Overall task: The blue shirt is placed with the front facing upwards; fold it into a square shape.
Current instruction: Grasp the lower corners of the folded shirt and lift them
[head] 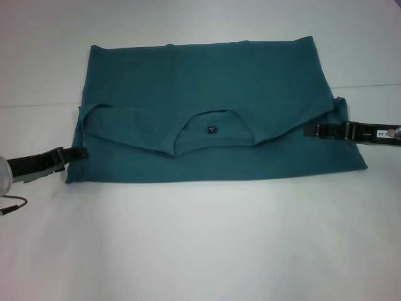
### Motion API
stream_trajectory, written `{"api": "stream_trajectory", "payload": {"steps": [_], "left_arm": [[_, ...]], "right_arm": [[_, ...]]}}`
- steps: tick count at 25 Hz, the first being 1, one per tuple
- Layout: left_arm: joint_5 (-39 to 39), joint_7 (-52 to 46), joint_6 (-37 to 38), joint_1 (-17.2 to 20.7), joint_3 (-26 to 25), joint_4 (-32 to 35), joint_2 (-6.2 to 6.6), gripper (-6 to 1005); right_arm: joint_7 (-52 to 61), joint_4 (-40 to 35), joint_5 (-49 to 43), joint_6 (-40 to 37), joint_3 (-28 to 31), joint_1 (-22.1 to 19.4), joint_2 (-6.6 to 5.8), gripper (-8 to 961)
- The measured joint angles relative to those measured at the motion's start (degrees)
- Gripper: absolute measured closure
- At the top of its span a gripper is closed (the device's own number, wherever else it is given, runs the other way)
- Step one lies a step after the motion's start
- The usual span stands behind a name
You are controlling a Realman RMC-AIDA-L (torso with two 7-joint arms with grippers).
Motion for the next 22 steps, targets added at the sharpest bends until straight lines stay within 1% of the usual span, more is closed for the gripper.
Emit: {"api": "stream_trajectory", "payload": {"steps": [8, 12, 20, 22], "left_arm": [[0.1, -0.1, -1.9, -0.8, 2.5, -2.0, -0.14, 303], [0.2, -0.3, -1.9, -1.3, 3.2, -2.0, -0.50, 312], [0.2, -1.5, -1.8, -1.6, 4.0, -1.5, -0.49, 331], [0.2, -1.5, -1.8, -1.7, 4.0, -1.6, -0.44, 420]], "right_arm": [[-0.2, 0.5, 0.0, -0.1, 0.3, -0.3, 0.03, 387], [-0.2, 0.6, 0.1, -0.2, 0.8, -0.4, 0.01, 387], [-0.4, 0.6, 0.1, -1.0, 2.5, -0.4, 0.01, 388], [-0.4, 0.6, 0.2, -1.1, 2.5, -0.4, 0.01, 388]]}}
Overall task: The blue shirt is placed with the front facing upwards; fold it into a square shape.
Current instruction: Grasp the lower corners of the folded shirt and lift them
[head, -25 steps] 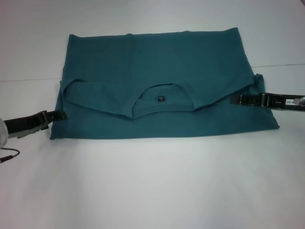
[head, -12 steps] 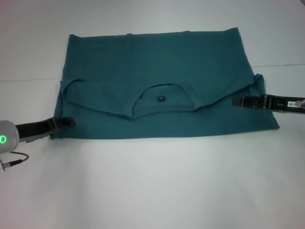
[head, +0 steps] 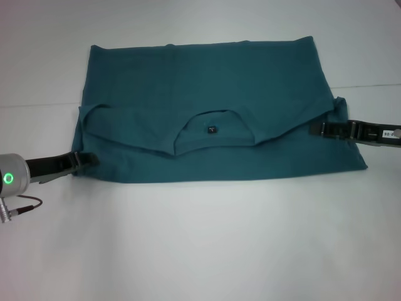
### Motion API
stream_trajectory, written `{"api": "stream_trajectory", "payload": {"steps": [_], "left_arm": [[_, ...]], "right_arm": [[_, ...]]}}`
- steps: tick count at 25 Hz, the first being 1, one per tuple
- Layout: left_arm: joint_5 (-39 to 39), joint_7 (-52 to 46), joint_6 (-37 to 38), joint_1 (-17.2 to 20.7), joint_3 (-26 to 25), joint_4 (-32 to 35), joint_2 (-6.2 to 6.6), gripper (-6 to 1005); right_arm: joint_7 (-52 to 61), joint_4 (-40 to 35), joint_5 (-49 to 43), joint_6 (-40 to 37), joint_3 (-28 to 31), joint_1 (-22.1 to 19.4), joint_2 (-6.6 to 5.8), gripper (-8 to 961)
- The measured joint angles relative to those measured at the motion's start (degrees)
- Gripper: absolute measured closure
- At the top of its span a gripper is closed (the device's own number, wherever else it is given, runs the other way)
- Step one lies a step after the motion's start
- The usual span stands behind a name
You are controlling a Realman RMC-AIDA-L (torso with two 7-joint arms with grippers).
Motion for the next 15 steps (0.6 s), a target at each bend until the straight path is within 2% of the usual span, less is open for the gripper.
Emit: {"api": "stream_trajectory", "payload": {"steps": [4, 7, 11, 15], "left_arm": [[0.0, 0.0, 0.1, -0.1, 0.0, 0.0, 0.00, 598], [0.0, -0.3, 0.9, -0.6, 0.0, 0.0, 0.32, 801], [0.6, -1.7, 4.0, -1.2, -0.5, 0.1, 1.00, 853], [0.1, -2.0, 7.9, -1.3, -2.5, 1.5, 1.26, 905]], "right_arm": [[0.0, 0.0, 0.0, -0.4, -0.2, 0.4, -0.10, 387], [0.3, 0.0, -0.2, -0.9, -0.5, 0.5, -0.42, 387], [1.3, -0.2, -1.6, -1.1, -0.6, 0.8, -1.45, 387], [6.5, -0.5, -8.6, 0.5, -0.4, 2.4, -3.26, 387]]}}
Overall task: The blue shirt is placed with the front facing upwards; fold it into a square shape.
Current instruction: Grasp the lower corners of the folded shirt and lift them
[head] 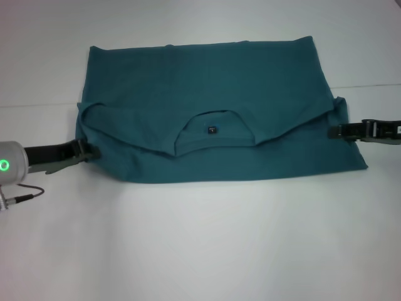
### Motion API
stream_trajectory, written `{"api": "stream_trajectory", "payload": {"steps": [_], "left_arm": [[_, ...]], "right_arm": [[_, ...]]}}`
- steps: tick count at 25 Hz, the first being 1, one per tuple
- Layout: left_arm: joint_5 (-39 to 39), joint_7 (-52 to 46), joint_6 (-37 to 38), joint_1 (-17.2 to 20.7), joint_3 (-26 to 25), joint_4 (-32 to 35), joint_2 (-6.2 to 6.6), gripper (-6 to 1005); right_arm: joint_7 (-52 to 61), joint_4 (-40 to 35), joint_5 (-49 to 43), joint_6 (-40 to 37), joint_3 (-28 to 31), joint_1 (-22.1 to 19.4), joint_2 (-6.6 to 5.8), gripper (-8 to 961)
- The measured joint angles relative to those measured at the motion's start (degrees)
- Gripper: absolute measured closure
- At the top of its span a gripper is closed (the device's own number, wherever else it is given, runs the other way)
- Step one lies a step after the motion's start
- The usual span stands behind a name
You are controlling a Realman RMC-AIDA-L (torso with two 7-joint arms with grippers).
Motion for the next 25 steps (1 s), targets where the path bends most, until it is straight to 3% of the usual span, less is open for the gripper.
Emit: {"api": "stream_trajectory", "payload": {"steps": [4, 8, 25], "left_arm": [[-0.1, -0.1, 2.4, -0.1, -2.8, 0.6, 0.40, 931], [-0.2, -0.2, 2.7, -0.1, -4.1, 0.9, 0.56, 932], [-1.0, -0.2, 2.8, 0.1, -4.2, 0.9, 0.53, 931]], "right_arm": [[5.2, -0.2, -8.3, 4.1, 0.3, 1.9, -1.29, 388], [7.8, -0.1, -13.2, 7.3, 0.1, 2.8, -1.73, 388], [8.5, 6.5, -22.8, 14.8, -0.7, 6.6, 0.65, 388]]}}
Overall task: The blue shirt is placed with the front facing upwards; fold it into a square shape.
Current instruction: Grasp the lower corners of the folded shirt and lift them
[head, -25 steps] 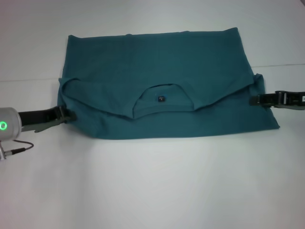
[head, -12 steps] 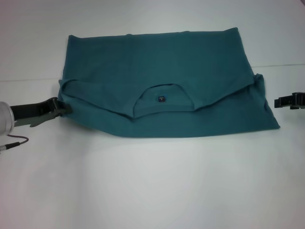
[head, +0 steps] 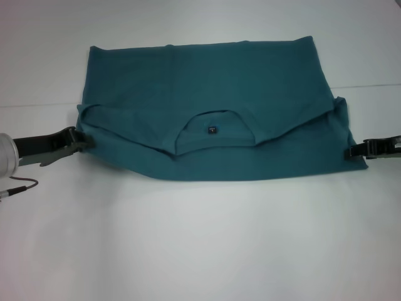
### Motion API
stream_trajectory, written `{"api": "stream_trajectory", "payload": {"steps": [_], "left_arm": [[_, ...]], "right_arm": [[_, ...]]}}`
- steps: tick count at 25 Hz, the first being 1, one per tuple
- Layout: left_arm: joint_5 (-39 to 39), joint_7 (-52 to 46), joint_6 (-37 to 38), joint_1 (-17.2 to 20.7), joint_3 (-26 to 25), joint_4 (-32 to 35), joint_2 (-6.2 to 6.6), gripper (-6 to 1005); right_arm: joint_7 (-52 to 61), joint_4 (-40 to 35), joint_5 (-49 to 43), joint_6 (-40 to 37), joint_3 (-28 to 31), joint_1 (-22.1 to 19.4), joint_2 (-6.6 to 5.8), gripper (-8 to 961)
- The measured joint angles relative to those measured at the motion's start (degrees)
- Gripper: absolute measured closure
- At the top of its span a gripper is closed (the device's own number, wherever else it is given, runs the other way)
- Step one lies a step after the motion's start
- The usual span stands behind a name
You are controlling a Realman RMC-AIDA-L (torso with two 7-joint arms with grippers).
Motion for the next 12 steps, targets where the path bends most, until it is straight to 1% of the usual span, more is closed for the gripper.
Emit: {"api": "stream_trajectory", "payload": {"steps": [6, 12], "left_arm": [[-0.3, 0.0, 0.0, 0.1, 0.0, 0.0, -0.10, 931], [-0.5, 0.0, -0.3, 0.3, 0.0, 0.0, -0.12, 931]], "right_arm": [[0.3, 0.8, -2.4, 1.6, -0.3, 1.3, 0.99, 390], [0.6, 3.1, -4.0, 3.1, -0.3, 3.1, 1.20, 391]]}}
